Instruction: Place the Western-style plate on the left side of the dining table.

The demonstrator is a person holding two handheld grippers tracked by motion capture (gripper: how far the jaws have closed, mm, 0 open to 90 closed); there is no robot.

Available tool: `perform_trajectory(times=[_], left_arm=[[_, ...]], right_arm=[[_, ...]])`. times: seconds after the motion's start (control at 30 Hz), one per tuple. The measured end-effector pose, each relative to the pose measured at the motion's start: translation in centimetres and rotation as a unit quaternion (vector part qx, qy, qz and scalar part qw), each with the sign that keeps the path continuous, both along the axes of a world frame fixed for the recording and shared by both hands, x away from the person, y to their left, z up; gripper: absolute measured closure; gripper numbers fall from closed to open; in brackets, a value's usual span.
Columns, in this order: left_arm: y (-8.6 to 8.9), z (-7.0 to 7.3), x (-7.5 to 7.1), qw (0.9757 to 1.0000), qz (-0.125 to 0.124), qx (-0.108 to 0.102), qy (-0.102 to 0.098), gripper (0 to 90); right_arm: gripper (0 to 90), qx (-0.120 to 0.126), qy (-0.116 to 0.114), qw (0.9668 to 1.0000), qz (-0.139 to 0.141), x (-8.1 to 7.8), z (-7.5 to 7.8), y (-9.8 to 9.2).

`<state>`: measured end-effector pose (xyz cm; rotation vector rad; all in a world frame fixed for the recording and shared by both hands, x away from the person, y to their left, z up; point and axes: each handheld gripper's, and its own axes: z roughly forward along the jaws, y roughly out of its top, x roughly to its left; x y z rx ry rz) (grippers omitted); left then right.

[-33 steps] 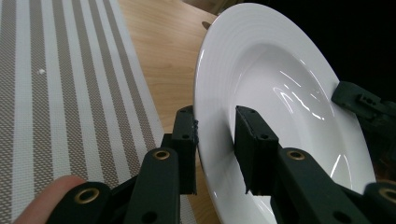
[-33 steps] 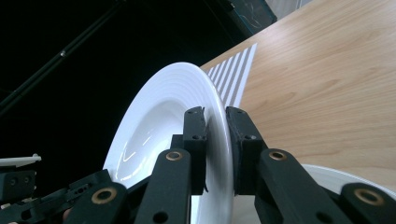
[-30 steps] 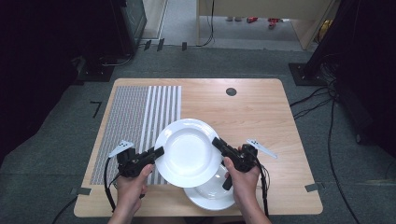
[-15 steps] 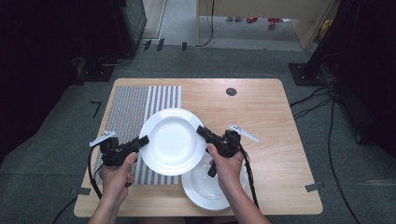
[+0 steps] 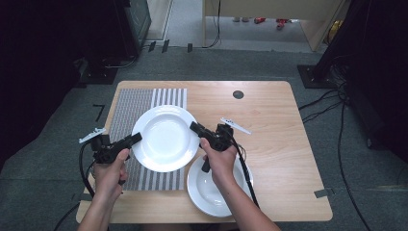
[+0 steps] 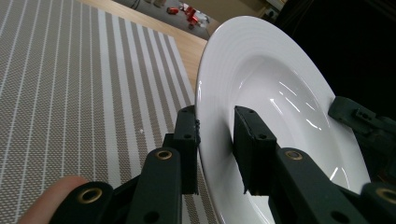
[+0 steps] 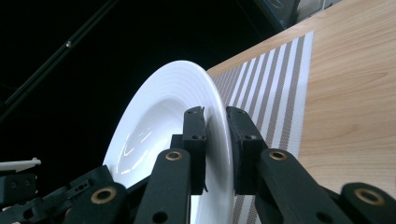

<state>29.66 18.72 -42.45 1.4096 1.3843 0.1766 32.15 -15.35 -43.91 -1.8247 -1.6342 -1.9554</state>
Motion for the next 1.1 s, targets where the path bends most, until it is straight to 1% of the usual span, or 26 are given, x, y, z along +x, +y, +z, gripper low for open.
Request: perform_trajectory(times=[0.03,0.07,0.13,0.2,0.3,0.4,0.43,0.47,0.53,0.57,0.83,0.9,0.93,1.03,1.1], left_arm=[[0.4,-0.1,0.3,1.0000,0.002,-0.002,0.002,72.9],[0.4,-0.1,0.3,1.0000,0.002,-0.002,0.002,72.9],[0.8,-0.2,0.6,1.0000,0.007,-0.005,0.003,73.1],[1.2,-0.3,0.8,0.9999,0.011,-0.007,0.003,73.3],[1.9,-0.1,1.2,0.9998,0.017,-0.010,-0.001,73.9],[2.4,0.0,1.7,0.9998,0.020,-0.007,-0.002,74.1],[2.5,0.1,1.9,0.9997,0.023,-0.007,-0.003,74.2],[2.7,0.1,2.1,0.9997,0.023,-0.006,-0.003,74.2],[2.9,0.1,2.4,0.9996,0.027,-0.006,-0.003,74.1],[3.1,0.0,2.6,0.9995,0.029,-0.008,-0.002,74.3],[4.4,-0.6,3.6,0.9991,0.039,-0.016,0.005,74.4],[4.7,-0.8,3.9,0.9989,0.041,-0.024,0.005,74.8],[4.8,-0.9,4.0,0.9988,0.043,-0.023,0.006,75.0],[5.1,-1.1,4.5,0.9987,0.046,-0.020,0.007,74.9],[5.7,-1.6,5.1,0.9984,0.051,-0.020,0.011,74.8]], right_arm=[[80.3,0.000,0.002,1.0000,0.003,0.5,-0.1,0.4],[80.3,0.000,0.002,1.0000,0.003,0.5,-0.1,0.4],[80.1,-0.001,0.005,1.0000,0.005,1.0,-0.1,0.9],[80.0,0.000,0.012,0.9999,0.006,1.4,-0.3,1.3],[79.6,0.004,0.020,0.9998,0.009,2.2,-0.4,1.9],[79.4,0.008,0.025,0.9996,0.012,3.0,-0.6,2.5],[79.3,0.010,0.027,0.9995,0.014,3.5,-0.6,2.9],[79.3,0.010,0.027,0.9995,0.014,3.5,-0.6,2.9],[79.3,0.012,0.028,0.9994,0.014,4.1,-0.7,3.3],[79.2,0.013,0.033,0.9993,0.014,4.5,-0.7,3.6],[79.3,0.009,0.043,0.9989,0.016,5.7,-0.9,4.8],[79.3,0.011,0.047,0.9987,0.018,6.0,-1.1,5.1],[79.3,0.013,0.053,0.9984,0.019,6.2,-1.2,5.2],[79.2,0.014,0.057,0.9981,0.019,6.8,-1.4,5.6],[79.1,0.009,0.058,0.9980,0.021,7.4,-1.7,6.2]])
